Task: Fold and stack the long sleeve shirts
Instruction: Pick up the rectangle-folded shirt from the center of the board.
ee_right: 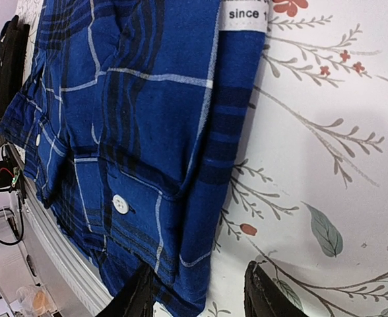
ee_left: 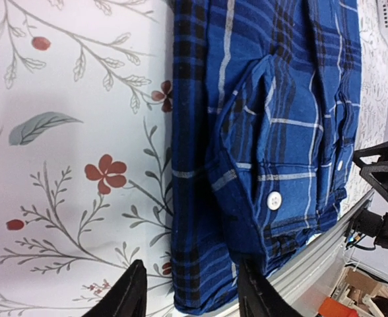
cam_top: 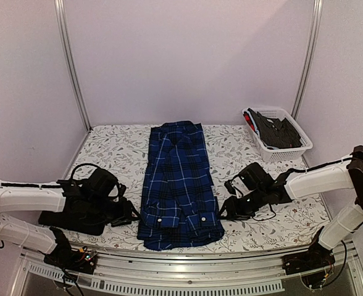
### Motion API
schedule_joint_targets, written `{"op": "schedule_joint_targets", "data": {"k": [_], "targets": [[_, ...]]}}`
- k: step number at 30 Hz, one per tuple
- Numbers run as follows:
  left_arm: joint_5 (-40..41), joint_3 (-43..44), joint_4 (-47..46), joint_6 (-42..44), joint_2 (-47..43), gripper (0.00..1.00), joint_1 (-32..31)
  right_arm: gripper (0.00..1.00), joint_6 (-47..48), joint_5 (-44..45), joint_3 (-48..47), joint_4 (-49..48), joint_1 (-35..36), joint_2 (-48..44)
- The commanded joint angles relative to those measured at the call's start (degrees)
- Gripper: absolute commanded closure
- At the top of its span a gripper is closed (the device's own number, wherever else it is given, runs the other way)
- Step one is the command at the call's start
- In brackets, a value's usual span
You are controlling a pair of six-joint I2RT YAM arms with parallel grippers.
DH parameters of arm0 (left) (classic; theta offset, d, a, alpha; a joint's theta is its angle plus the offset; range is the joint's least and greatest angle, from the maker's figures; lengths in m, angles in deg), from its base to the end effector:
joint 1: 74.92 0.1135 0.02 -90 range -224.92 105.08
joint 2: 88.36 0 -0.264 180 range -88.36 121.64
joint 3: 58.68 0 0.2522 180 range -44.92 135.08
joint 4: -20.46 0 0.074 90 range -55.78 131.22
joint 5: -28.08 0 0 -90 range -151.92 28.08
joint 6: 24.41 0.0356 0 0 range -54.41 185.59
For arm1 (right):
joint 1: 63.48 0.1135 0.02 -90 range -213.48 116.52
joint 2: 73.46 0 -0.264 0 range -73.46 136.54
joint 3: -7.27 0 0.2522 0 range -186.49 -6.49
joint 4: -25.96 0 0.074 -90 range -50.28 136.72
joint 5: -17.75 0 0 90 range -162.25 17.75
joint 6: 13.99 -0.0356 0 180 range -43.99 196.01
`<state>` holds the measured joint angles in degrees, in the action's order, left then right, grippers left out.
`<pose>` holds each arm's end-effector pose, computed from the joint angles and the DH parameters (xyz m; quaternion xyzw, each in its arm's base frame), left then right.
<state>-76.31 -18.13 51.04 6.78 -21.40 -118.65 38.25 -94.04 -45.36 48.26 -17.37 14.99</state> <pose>0.1396 -0.1458 0.1533 -0.0895 0.9477 -0.2950 0.0827 0.1804 0.2066 0.1389 -0.1205 0.9379 0.3154 0.0792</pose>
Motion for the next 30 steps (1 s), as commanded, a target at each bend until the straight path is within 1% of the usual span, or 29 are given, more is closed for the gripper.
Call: {"op": "schedule_joint_targets", "data": {"k": [1, 7, 13, 18, 24, 30], "targets": [[1.2, -1.0, -0.2, -1.0, 0.4, 0.52, -0.5, 0.54, 0.1, -1.3, 0.6, -1.9, 0.4, 0.7], [0.9, -1.5, -5.3, -0.4, 1.1, 0.45, -0.3, 0.54, 0.6, -1.5, 0.2, -1.9, 0.6, 1.8], [0.7, -1.4, -5.6, 1.1, 2.1, 0.41, -0.2, 0.54, 0.3, -1.3, 0.1, -2.0, 0.8, 2.3], [0.0, -0.1, -5.3, 2.3, 7.0, 0.41, -0.4, 0.54, 0.0, -1.4, -0.3, -2.5, 1.6, 3.5], [-0.4, 2.0, -5.4, 3.7, 12.1, 0.43, -0.6, 0.54, 0.1, -1.4, -0.9, -2.1, 2.1, 4.6], [-0.5, 3.8, -4.0, 4.6, 13.2, 0.43, -1.3, 0.54, 0.2, -1.3, -1.2, -1.8, 2.4, 5.0]]}}
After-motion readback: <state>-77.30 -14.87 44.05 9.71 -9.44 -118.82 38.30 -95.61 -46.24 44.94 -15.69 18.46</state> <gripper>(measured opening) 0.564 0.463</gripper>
